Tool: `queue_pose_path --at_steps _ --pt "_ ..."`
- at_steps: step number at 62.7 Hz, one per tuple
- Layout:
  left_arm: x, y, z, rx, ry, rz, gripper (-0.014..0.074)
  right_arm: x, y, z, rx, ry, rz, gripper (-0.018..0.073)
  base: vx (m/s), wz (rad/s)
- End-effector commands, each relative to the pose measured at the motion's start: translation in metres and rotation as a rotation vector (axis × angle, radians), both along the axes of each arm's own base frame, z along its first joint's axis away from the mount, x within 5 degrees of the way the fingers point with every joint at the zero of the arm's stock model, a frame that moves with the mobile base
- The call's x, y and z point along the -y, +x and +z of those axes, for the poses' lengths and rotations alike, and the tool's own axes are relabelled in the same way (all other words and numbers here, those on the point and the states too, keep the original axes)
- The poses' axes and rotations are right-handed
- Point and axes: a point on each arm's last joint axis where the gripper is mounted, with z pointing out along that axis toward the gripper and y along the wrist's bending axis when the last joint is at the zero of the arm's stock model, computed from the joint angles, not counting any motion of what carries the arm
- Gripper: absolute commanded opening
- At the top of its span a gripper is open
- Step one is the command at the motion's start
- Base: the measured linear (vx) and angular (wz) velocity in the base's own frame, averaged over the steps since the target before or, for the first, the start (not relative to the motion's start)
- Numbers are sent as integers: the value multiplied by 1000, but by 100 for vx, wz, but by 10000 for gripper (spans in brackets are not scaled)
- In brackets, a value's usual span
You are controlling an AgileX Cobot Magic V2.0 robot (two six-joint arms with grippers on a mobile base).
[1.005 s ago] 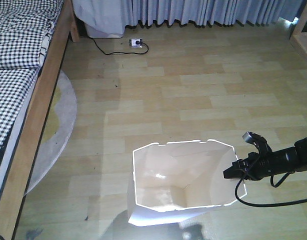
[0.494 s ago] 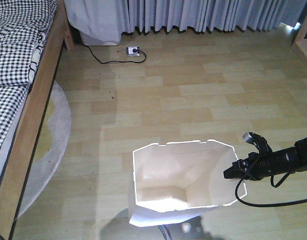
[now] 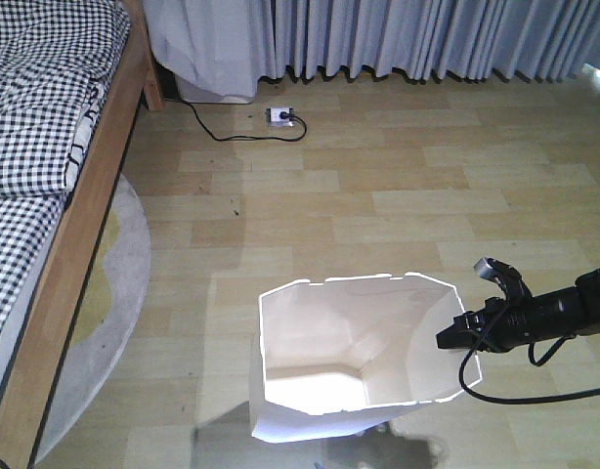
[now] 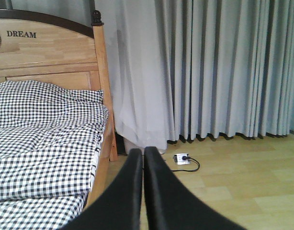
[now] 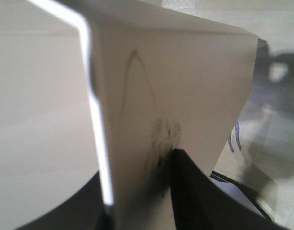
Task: Move trash bin to bedside with robot
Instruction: 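Drive toward the bed headboard carrying the bin in the right gripper, then drive up to the floor beside the headboard near the curtains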
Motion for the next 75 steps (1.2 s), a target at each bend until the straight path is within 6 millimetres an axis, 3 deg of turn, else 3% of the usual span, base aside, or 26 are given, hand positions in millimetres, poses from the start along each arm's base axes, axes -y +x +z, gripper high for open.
queue_pose_path --at_steps 1,75 --pt "0 0 3 71 -22 -2 -6 -10 12 41 95 240 5 -3 23 8" --pt "0 0 3 71 -22 -2 -6 -10 12 41 95 240 5 -3 19 1"
